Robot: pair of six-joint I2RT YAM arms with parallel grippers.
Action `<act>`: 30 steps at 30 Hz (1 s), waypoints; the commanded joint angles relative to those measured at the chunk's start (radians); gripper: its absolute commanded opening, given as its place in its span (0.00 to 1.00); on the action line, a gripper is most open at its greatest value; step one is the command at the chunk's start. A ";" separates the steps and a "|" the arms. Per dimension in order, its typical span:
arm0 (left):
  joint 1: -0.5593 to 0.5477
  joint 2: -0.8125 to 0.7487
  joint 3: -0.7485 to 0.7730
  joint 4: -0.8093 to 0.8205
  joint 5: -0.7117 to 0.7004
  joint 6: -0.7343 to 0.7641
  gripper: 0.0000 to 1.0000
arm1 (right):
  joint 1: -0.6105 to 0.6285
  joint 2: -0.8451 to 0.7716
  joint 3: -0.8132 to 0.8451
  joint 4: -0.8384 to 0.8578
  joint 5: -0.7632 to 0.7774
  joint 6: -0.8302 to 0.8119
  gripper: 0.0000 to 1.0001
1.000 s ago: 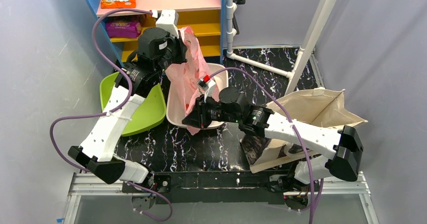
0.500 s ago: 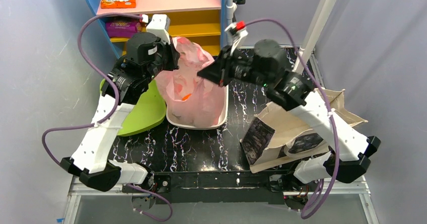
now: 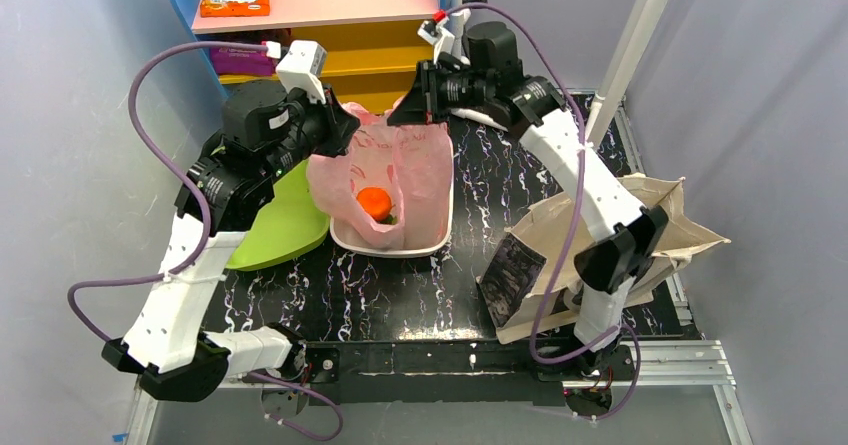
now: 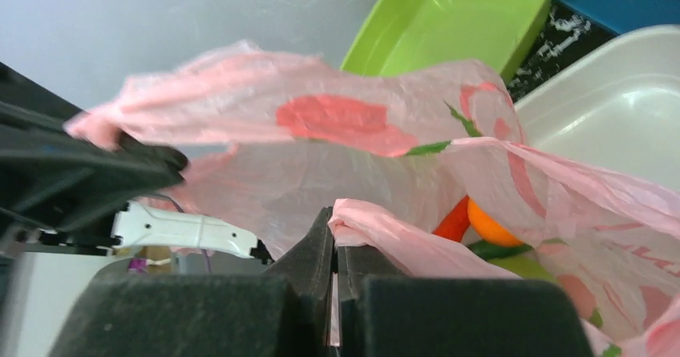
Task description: Place the food into the grocery bag and tie it
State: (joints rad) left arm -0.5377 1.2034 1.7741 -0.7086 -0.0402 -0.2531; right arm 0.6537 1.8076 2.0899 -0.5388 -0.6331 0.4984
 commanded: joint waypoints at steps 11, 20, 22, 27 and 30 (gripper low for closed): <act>0.005 -0.212 -0.409 0.541 -0.082 -0.394 0.00 | -0.205 0.158 0.328 0.311 -0.418 0.427 0.01; -0.015 -0.159 -0.425 0.662 -0.026 -0.591 0.00 | -0.273 0.261 0.423 0.416 -0.468 0.553 0.01; -0.033 -0.144 -0.413 0.663 -0.028 -0.595 0.00 | -0.298 0.280 0.453 0.451 -0.481 0.595 0.01; -0.062 -0.124 -0.404 0.690 -0.034 -0.652 0.00 | -0.344 0.270 0.431 0.464 -0.484 0.601 0.01; -0.096 -0.090 -0.388 0.698 -0.021 -0.665 0.00 | -0.356 0.270 0.432 0.473 -0.492 0.610 0.01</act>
State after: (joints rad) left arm -0.5991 1.0969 1.3544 -0.0635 -0.0807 -0.8703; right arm 0.3164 2.1029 2.4767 -0.1627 -1.0889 1.0744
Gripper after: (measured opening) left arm 0.011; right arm 0.031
